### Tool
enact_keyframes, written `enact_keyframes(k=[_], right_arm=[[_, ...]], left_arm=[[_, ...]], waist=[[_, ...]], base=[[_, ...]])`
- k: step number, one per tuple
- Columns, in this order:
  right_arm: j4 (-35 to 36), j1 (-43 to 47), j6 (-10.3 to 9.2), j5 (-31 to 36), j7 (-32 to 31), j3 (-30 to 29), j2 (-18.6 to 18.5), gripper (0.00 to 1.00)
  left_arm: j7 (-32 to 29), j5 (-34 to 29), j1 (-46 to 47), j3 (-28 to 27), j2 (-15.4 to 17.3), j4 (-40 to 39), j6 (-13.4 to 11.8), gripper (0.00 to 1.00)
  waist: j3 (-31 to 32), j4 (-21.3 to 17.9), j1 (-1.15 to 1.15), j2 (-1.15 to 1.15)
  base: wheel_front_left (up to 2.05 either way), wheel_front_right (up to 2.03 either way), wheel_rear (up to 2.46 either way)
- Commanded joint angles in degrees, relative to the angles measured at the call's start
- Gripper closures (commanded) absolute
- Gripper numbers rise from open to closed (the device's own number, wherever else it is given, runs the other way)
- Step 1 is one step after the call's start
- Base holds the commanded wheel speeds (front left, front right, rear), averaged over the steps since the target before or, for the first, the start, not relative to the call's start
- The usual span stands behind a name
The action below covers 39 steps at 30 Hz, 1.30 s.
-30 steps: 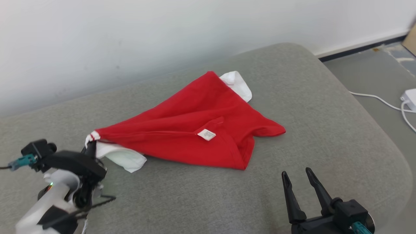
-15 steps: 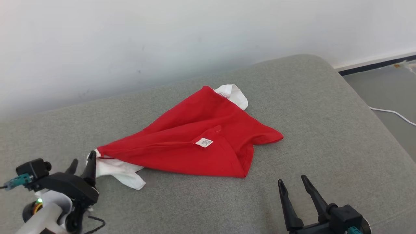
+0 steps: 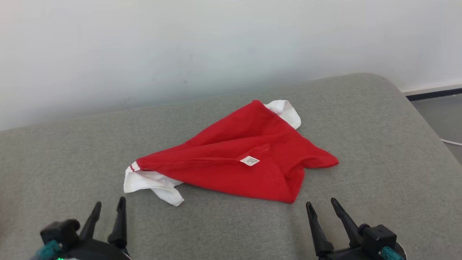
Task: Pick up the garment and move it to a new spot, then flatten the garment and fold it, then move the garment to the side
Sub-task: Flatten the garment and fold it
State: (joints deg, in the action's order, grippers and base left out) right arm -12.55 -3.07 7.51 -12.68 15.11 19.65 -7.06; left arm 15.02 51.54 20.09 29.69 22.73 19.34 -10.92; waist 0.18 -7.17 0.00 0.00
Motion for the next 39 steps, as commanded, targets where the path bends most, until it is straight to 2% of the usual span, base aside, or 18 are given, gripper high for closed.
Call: enact_keyframes(k=[1,6,11,17,25,32,33,34,35,36,39], right_arm=[[-0.6,-0.9,-0.03,-0.4,0.1,-0.1,-0.2,0.00],[-4.3,-2.9,-0.03,-0.7,0.1,-0.9,-0.4,0.00],[-8.3,-4.7,-0.03,-1.2,0.1,-1.9,-0.8,0.00],[-15.9,-8.0,-0.03,-1.9,0.1,-3.8,-1.2,0.00],[-26.7,-14.5,-0.03,-4.2,0.1,-7.5,-1.8,0.00],[-33.8,-18.1,-0.03,-7.1,0.1,-5.0,-2.0,0.00],[-34.3,-18.4,-0.03,-7.5,0.1,-4.5,-2.2,0.07],[-34.7,-18.6,-0.03,-7.7,0.1,-4.3,-2.3,0.55],[-35.2,-18.7,-0.03,-7.9,0.1,-4.0,-2.4,0.75],[-35.4,-18.8,-0.03,-8.0,0.1,-3.8,-2.4,1.00],[-35.4,-18.9,-0.03,-8.0,0.1,-3.6,-2.7,1.00]], left_arm=[[0.2,-2.6,-2.3,-1.0,-0.2,-2.1,-0.7,0.00],[0.2,-12.0,-9.0,-4.1,-3.1,-10.2,-2.9,0.00],[0.2,-18.4,-13.6,-5.9,-6.2,-14.9,-3.7,0.00],[0.2,-22.5,-17.2,-6.7,-9.5,-17.1,-3.3,0.00],[0.2,-25.1,-17.2,-6.9,-12.7,-15.7,-0.9,0.00],[0.2,-27.0,-16.4,-8.0,-14.0,-14.5,0.4,0.00],[0.2,-27.3,-16.4,-8.1,-14.2,-14.4,0.6,0.00],[0.2,-27.4,-16.5,-8.2,-14.3,-14.3,0.6,0.00],[0.2,-27.6,-16.5,-8.4,-14.5,-14.3,0.7,0.00],[0.2,-27.9,-16.6,-8.5,-14.5,-14.3,0.7,0.00],[0.2,-28.5,-16.8,-9.1,-14.7,-14.5,0.9,0.00]], waist=[[0.2,2.1,0.00,0.00],[-0.1,5.6,0.00,0.00],[-0.4,9.0,0.00,0.00],[-1.1,12.0,0.00,0.00],[-3.2,15.5,0.00,0.00],[-4.2,16.9,0.00,0.00],[-4.2,16.9,0.00,0.00],[-4.2,16.9,0.00,0.00],[-4.2,16.9,0.00,0.00],[-4.2,16.8,0.00,0.00],[-4.0,16.1,0.00,0.00]], base=[[0.00,0.00,0.00],[0.00,0.00,0.00],[0.00,0.00,0.00],[0.00,0.00,0.00],[0.00,0.00,0.00],[0.00,0.00,0.00],[0.00,0.00,0.00],[0.00,0.00,0.00],[0.00,0.00,0.00],[0.00,0.00,0.00],[0.00,0.00,0.00]])
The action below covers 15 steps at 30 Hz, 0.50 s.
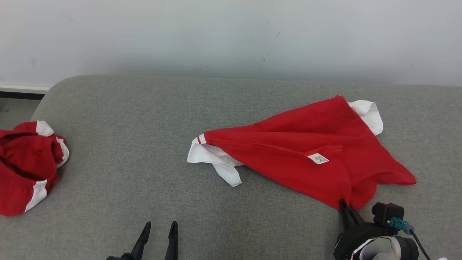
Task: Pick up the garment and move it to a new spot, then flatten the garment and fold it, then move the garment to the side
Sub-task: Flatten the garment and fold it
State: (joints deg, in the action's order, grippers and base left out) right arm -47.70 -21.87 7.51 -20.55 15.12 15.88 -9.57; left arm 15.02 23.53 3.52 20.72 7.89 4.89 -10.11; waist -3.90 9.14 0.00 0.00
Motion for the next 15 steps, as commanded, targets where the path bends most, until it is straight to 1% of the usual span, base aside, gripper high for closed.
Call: enact_keyframes(k=[1,5,8,15], right_arm=[[0.4,0.1,-0.03,0.3,0.1,-0.1,-0.8,1.00],[1.7,1.1,-0.03,1.2,0.1,-0.9,-1.8,1.00],[3.3,2.0,-0.03,2.5,0.1,-2.5,-3.3,1.00],[6.2,3.7,-0.03,6.4,0.1,-10.0,-7.6,1.00]], left_arm=[[0.2,-0.5,-0.5,-0.4,-0.1,0.0,0.4,0.00],[0.2,-0.9,-1.1,-0.7,-0.3,0.1,0.5,0.00],[0.2,-1.2,-1.4,-1.0,-0.5,0.2,0.8,0.00],[0.2,-1.9,-2.1,-0.9,-0.9,0.7,1.4,0.00]], waist=[[0.3,-0.8,0.00,0.00],[0.6,-1.9,0.00,0.00],[0.8,-3.1,0.00,0.00],[1.6,-5.5,0.00,0.00]], base=[[0.00,0.00,0.00],[0.00,0.00,0.00],[0.00,0.00,0.00],[0.00,0.00,0.00]])
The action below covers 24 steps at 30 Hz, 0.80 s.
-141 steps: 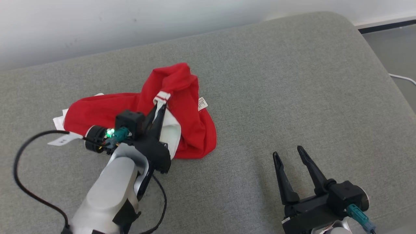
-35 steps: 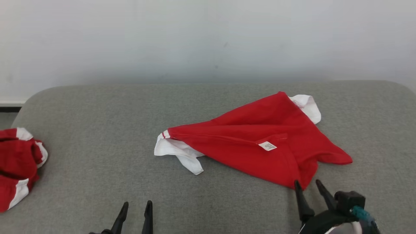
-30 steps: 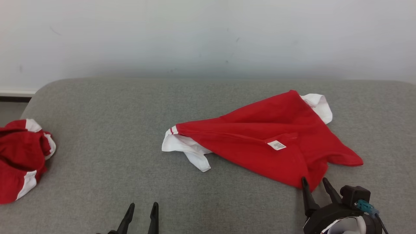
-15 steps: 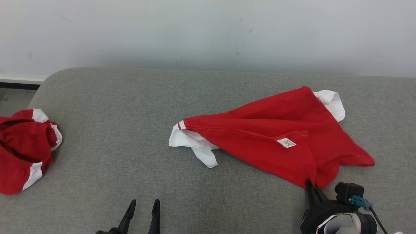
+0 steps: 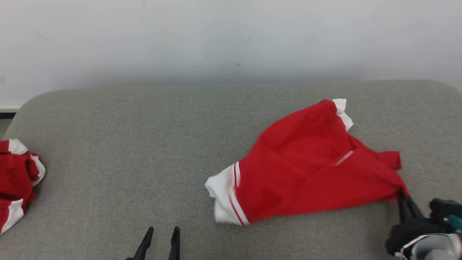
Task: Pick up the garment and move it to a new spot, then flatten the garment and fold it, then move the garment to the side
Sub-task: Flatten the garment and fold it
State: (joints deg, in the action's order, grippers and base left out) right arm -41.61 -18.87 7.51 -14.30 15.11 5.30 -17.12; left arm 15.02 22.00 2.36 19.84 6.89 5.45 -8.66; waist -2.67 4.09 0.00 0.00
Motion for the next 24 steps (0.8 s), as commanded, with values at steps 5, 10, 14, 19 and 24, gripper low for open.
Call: enact_keyframes(k=[5,10,14,19,24], right_arm=[[0.4,1.5,-0.03,3.1,0.1,-5.1,-1.9,1.00],[-3.1,2.7,-0.03,5.0,0.1,-8.4,-2.2,1.00],[-9.0,2.1,-0.03,6.5,0.1,-11.2,-1.8,1.00],[-13.4,0.9,-0.03,9.1,0.1,-15.3,-0.6,1.00],[-11.3,0.5,-0.03,13.6,0.1,-20.3,0.3,0.00]], left_arm=[[0.2,-0.5,-0.9,0.3,0.1,0.7,0.7,0.00],[0.2,-0.5,-0.8,0.7,0.3,1.0,0.9,0.00],[-0.2,-0.4,-0.2,1.2,0.2,1.1,1.2,0.00],[-0.7,-0.2,0.9,1.9,0.0,1.3,1.4,0.00],[-1.2,0.6,2.9,2.0,-0.2,1.9,2.0,0.00]], waist=[[0.7,-1.2,0.00,0.00],[0.7,-1.2,0.00,0.00],[0.5,-1.2,0.00,0.00],[0.4,-1.9,0.00,0.00],[0.6,-3.4,0.00,0.00]], base=[[0.00,0.00,0.00],[0.00,0.00,0.00],[0.00,0.00,0.00],[0.00,0.00,0.00],[0.00,0.00,0.00]])
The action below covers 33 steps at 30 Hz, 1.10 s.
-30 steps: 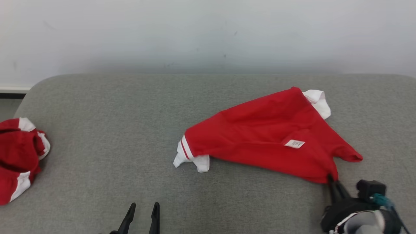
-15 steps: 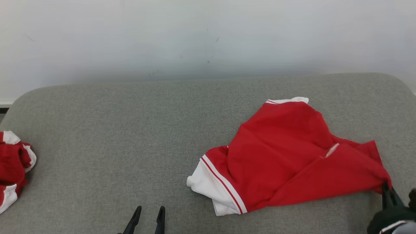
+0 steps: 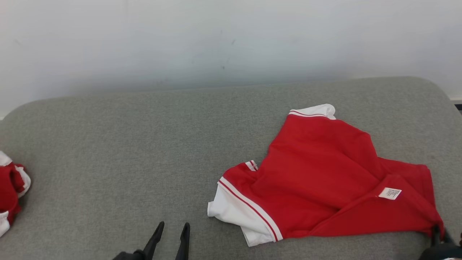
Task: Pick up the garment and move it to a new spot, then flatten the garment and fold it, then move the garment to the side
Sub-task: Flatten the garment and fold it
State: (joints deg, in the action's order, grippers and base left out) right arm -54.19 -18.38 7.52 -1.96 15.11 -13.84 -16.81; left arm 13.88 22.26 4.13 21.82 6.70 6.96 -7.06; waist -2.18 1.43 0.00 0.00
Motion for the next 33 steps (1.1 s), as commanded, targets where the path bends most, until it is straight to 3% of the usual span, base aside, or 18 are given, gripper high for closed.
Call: enact_keyframes(k=[1,8,15,18,22,26,33], right_arm=[[2.6,0.3,-0.05,2.3,0.1,-2.1,0.7,0.00],[12.4,2.5,-0.04,6.1,0.1,-2.6,5.0,0.00],[21.8,4.7,-0.04,5.1,0.1,1.6,8.0,0.00],[24.9,5.3,-0.04,4.3,0.1,3.9,8.6,0.00],[29.3,6.6,-0.04,3.3,0.1,6.1,9.3,0.00],[32.9,8.1,-0.04,1.7,0.1,8.7,9.3,0.00],[36.2,9.8,-0.04,0.6,0.1,11.4,9.2,0.00]], left_arm=[[-0.4,0.6,2.0,-0.2,0.0,0.5,0.5,0.00],[-4.6,3.2,9.9,-2.1,1.7,3.6,3.2,0.00],[-14.9,7.1,21.5,0.0,5.3,10.3,11.8,0.00],[-18.8,11.3,25.7,2.8,5.9,12.5,14.1,0.00],[-20.0,16.3,30.5,8.8,7.4,13.3,14.5,0.00],[-16.9,15.8,33.8,14.4,7.1,18.0,14.5,0.00],[-10.6,15.1,39.6,16.2,-0.2,32.8,14.2,0.00]], waist=[[0.2,-1.1,0.00,0.00],[-0.3,-4.3,0.00,0.00],[-1.3,-9.0,0.00,0.00],[-2.0,-11.0,0.00,0.00],[-2.6,-13.1,0.00,0.00],[-3.6,-14.5,0.00,0.00],[-5.9,-15.8,0.00,0.00]], base=[[0.00,0.00,0.00],[0.00,0.00,0.00],[0.00,0.00,0.00],[0.00,0.00,0.00],[0.00,0.00,0.00],[0.00,0.00,0.00],[0.00,0.00,0.00]])
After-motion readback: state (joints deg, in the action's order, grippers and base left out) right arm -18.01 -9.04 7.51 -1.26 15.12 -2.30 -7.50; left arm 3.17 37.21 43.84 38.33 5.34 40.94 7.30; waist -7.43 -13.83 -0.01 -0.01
